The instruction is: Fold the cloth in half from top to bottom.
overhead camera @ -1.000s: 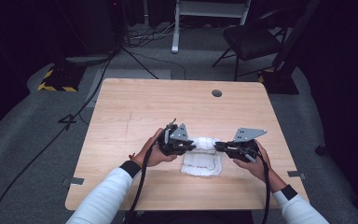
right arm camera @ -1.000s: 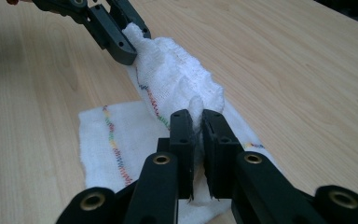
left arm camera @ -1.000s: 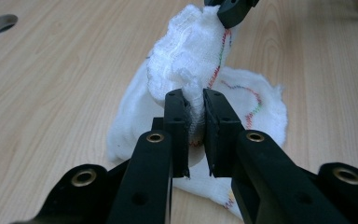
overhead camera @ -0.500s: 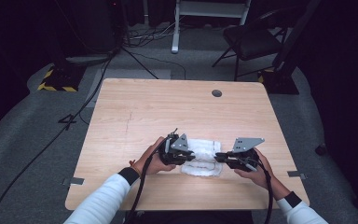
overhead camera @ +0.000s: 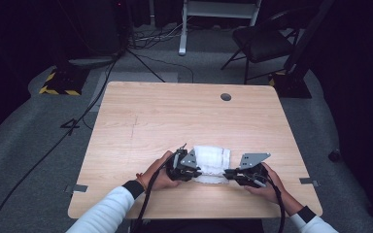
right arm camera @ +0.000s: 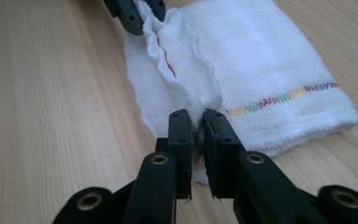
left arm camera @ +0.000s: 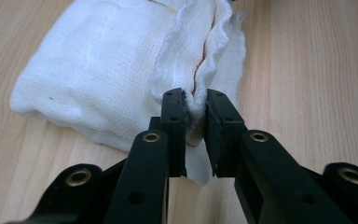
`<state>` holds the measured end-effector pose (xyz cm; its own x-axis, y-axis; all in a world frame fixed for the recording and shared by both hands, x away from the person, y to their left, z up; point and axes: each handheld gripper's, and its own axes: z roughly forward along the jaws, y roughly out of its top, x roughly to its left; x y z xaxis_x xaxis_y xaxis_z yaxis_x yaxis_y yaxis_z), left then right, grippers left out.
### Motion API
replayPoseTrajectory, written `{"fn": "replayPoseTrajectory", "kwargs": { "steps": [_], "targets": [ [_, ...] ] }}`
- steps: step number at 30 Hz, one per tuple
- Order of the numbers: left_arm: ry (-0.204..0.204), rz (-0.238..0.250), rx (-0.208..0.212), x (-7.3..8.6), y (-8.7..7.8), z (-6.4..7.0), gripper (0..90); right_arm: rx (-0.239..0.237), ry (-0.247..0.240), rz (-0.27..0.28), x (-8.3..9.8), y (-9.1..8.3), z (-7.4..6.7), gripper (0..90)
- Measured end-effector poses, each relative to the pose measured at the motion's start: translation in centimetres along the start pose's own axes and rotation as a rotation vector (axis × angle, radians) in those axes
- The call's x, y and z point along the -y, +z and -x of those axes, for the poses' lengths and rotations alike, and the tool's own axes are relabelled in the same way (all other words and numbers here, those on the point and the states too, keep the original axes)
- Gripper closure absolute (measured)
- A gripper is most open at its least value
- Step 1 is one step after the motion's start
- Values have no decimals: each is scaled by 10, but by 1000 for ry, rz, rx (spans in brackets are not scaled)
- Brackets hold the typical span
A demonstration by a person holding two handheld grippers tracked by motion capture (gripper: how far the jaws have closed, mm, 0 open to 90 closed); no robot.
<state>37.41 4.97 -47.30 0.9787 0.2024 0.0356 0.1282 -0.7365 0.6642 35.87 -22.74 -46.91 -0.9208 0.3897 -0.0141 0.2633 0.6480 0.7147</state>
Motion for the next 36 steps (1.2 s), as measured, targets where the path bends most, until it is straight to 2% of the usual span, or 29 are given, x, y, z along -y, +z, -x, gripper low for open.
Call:
{"fn": "replayPoseTrajectory", "kwargs": {
  "steps": [5,7,11,13,17,20,23,27,31,36],
  "targets": [
    [38,-24,-26,2,5,5,767,2,-18,-30,4,4,-5,812],
    [37,-20,-33,3,6,4,772,11,-30,-42,5,6,-6,811],
    [33,-11,-48,3,9,-1,790,24,-21,-37,5,9,-2,812],
    [39,-18,-80,1,11,-4,792,46,-17,-35,5,11,1,812],
    [25,-22,-114,-3,16,-16,788,106,-14,-42,0,16,12,813],
    [-9,-6,-106,-3,18,-25,754,116,6,-37,-2,20,23,809],
    [-19,1,-79,-2,16,-24,689,113,20,-30,-2,20,26,784],
    [-15,4,-64,0,11,-17,622,89,9,-19,1,14,22,764],
    [-19,22,-54,4,4,-11,609,64,2,0,3,8,16,738],
    [-3,25,-38,6,-7,-3,604,54,-8,-1,5,5,8,705]
  ]
}}
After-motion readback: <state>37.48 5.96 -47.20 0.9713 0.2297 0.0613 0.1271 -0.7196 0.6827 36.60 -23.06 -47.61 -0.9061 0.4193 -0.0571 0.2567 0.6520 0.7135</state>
